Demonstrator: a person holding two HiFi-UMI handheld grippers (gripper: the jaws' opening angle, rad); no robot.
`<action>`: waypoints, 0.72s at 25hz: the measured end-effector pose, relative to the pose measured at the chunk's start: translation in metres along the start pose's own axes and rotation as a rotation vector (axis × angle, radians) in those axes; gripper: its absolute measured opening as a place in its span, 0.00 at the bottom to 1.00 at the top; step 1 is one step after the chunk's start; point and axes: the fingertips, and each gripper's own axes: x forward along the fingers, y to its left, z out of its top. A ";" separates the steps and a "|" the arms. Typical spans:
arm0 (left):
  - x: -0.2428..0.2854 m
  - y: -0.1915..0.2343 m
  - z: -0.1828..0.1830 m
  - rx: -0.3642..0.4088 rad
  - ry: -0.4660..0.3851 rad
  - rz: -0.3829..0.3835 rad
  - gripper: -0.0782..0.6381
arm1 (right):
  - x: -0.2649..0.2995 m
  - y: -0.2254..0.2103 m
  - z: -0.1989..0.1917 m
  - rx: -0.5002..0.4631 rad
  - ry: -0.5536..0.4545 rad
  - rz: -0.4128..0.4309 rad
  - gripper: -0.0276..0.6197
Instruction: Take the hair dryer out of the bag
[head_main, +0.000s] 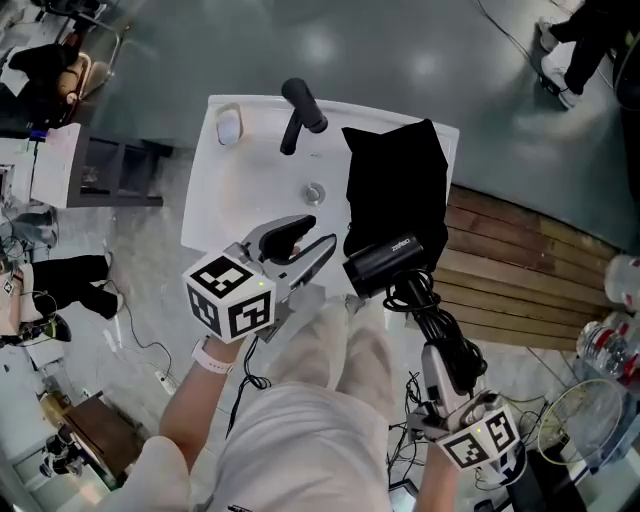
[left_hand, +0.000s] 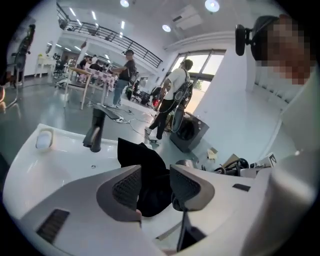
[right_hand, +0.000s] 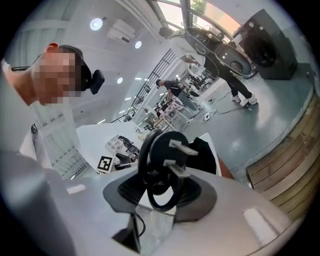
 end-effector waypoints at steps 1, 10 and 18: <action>-0.011 -0.002 0.001 -0.025 -0.021 0.007 0.34 | 0.002 0.003 0.003 0.001 -0.005 0.006 0.29; -0.065 -0.082 -0.009 -0.349 -0.113 -0.146 0.41 | 0.007 0.036 0.028 -0.001 -0.052 0.079 0.29; -0.050 -0.143 -0.025 -0.865 -0.132 -0.443 0.55 | 0.010 0.060 0.040 -0.002 -0.102 0.141 0.29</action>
